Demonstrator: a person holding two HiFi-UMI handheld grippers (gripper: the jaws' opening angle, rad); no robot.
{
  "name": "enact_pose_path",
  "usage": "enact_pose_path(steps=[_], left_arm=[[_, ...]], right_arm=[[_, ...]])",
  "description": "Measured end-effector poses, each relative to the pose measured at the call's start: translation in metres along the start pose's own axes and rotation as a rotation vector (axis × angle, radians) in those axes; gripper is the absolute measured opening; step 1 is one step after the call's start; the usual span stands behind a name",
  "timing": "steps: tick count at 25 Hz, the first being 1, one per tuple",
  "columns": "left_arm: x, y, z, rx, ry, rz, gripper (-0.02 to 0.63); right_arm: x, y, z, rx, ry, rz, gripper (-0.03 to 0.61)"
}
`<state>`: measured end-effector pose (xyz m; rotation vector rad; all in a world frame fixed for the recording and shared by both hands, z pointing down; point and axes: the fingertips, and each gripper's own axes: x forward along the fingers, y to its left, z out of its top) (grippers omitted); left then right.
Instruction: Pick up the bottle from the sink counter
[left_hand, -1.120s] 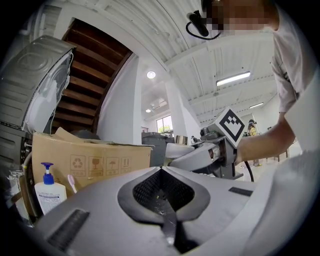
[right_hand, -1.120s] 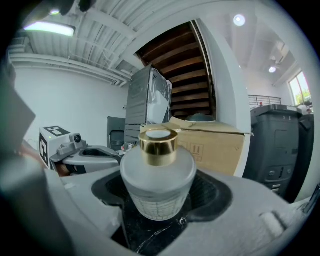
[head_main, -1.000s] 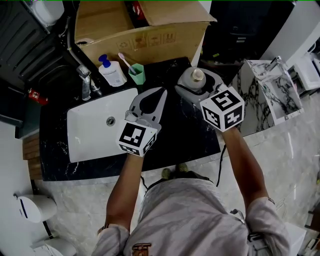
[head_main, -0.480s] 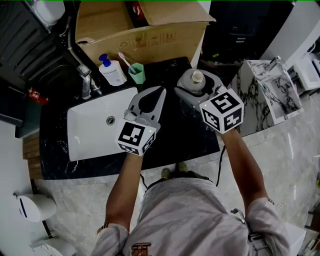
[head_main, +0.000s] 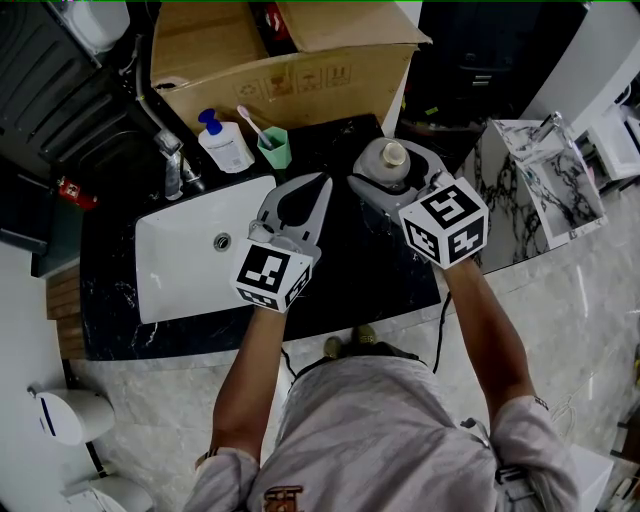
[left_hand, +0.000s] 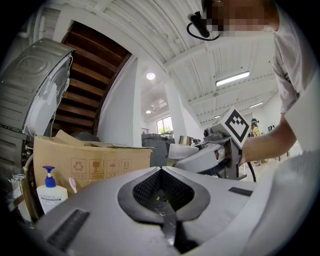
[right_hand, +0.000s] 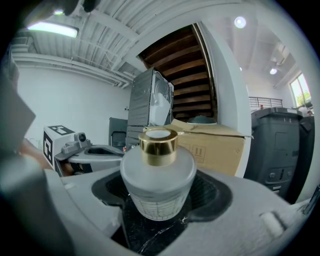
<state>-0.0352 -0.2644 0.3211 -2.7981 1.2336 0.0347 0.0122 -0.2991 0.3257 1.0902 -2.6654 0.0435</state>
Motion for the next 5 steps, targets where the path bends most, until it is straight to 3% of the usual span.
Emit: enact_pose_path(steps=[5], left_arm=[[-0.0002, 0.0010, -0.0007, -0.002, 0.001, 0.002, 0.000]], right_arm=[[0.0001, 0.0000, -0.0014, 0.000, 0.004, 0.000, 0.333]])
